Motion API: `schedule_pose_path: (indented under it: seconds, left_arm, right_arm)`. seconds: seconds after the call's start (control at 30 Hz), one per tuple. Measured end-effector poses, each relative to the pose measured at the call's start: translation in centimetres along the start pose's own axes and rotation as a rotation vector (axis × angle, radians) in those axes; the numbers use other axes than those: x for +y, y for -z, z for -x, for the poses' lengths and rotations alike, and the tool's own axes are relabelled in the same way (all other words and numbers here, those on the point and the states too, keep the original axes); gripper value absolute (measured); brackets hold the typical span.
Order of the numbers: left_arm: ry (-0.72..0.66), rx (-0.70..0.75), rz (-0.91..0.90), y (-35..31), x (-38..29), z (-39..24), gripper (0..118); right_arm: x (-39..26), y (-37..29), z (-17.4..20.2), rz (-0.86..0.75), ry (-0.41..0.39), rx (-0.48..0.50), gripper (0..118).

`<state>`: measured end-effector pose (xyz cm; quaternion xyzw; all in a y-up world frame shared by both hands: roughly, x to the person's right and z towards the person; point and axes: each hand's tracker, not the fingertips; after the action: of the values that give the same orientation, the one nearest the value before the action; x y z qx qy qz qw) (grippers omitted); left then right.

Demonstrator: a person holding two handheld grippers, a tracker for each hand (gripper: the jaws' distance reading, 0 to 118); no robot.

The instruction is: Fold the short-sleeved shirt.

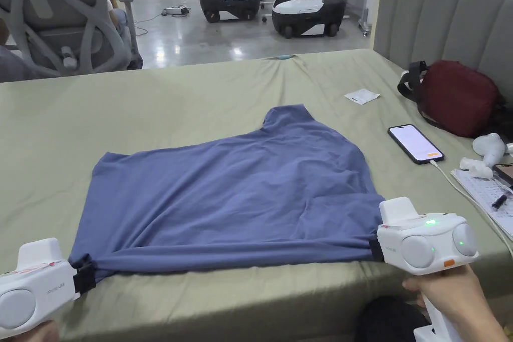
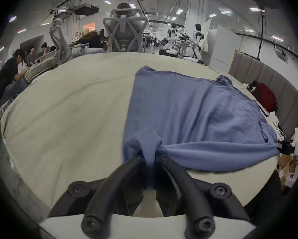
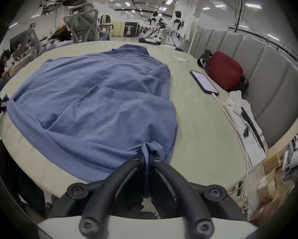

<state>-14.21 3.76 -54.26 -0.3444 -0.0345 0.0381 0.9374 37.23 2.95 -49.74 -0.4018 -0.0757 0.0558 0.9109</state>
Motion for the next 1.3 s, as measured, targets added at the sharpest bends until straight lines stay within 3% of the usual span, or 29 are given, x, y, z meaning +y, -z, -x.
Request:
schedule_pose_path:
  seconds: [0.03, 0.07, 0.1, 0.13, 0.17, 0.2, 0.3, 0.33, 0.37, 0.4, 0.43, 0.87, 0.9, 0.93, 0.97, 1.0, 1.03, 1.13, 1.2, 1.27, 1.3]
  left_arm:
    - [-0.006, 0.005, -0.002, -0.2, 0.1, 0.0, 24]
    - [-0.005, 0.017, 0.001, -0.6, 0.3, 0.0, 42]
    - [0.005, 0.021, -0.002, -1.1, 0.4, 0.1, 68]
    - [0.02, 0.023, -0.009, -1.5, 0.5, 0.0, 105]
    - [0.035, 0.016, -0.041, -2.2, 0.5, 0.0, 118]
    - [0.053, 0.001, -0.121, -3.6, 0.4, 0.0, 112]
    - [0.02, -0.003, -0.115, -5.7, 0.6, -0.1, 109]
    - [0.005, 0.001, -0.127, -6.6, 0.6, -0.2, 90]
    - [-0.011, -0.001, -0.161, -6.8, 0.8, -0.2, 62]
    - [-0.013, 0.002, -0.179, -7.3, 0.8, -0.2, 23]
    - [-0.008, 0.005, -0.178, -7.5, 0.8, -0.2, 0]
    - [-0.006, 0.006, -0.132, -5.3, 1.9, 0.0, 2]
    - [0.007, 0.012, -0.109, -4.7, 2.2, 0.0, 18]
    - [0.024, 0.019, -0.079, -4.1, 2.4, 0.1, 60]
    - [0.03, 0.042, -0.047, -3.2, 2.5, 0.1, 92]
    - [0.033, 0.05, -0.042, -2.5, 2.5, 0.1, 115]
    - [0.028, 0.037, -0.055, -2.1, 2.6, 0.3, 117]
    - [0.014, 0.035, 0.006, -0.1, 2.9, 0.5, 99]
    - [0.015, 0.05, 0.045, 1.1, 2.6, 0.6, 96]
    - [0.018, 0.048, 0.058, 1.8, 2.3, 0.4, 67]
    - [0.017, 0.02, 0.071, 1.8, 2.1, 0.4, 45]
  right_arm:
    - [-0.1, -0.5, -0.1, -0.023, 0.029, 0.0, 18]
    - [-0.1, -1.1, -0.4, -0.051, 0.07, 0.002, 36]
    - [0.0, -1.8, -0.5, -0.065, 0.101, 0.008, 69]
    - [0.1, -2.5, -0.5, -0.078, 0.114, 0.013, 112]
    - [0.2, -3.6, -0.6, -0.112, 0.113, 0.016, 118]
    - [0.1, -4.8, -0.8, -0.196, 0.103, 0.031, 111]
    - [0.5, -6.6, -0.4, -0.239, 0.122, -0.011, 105]
    - [0.4, -7.2, -0.5, -0.27, 0.127, 0.0, 89]
    - [0.3, -7.6, -0.5, -0.289, 0.131, 0.002, 67]
    - [0.3, -7.8, -0.5, -0.296, 0.135, -0.008, 33]
    - [0.7, -7.9, 0.1, -0.298, 0.132, -0.024, 0]
    - [0.8, -7.0, 0.5, -0.247, 0.107, -0.033, 0]
    - [0.8, -6.9, 0.5, -0.244, 0.106, -0.034, 0]
    - [0.7, -6.8, 0.5, -0.243, 0.107, -0.035, 0]
    - [0.8, -6.8, 0.5, -0.241, 0.107, -0.036, 0]
    - [0.8, -6.6, 0.6, -0.238, 0.108, -0.035, 0]
    - [0.7, -6.5, 0.6, -0.235, 0.107, -0.034, 0]
    - [0.7, -6.2, 0.7, -0.223, 0.101, -0.032, 0]
    - [0.6, -6.0, 0.8, -0.215, 0.1, -0.03, 0]
    - [0.7, -5.9, 0.8, -0.208, 0.098, -0.027, 0]
    - [0.6, -5.8, 0.8, -0.201, 0.094, -0.027, 0]
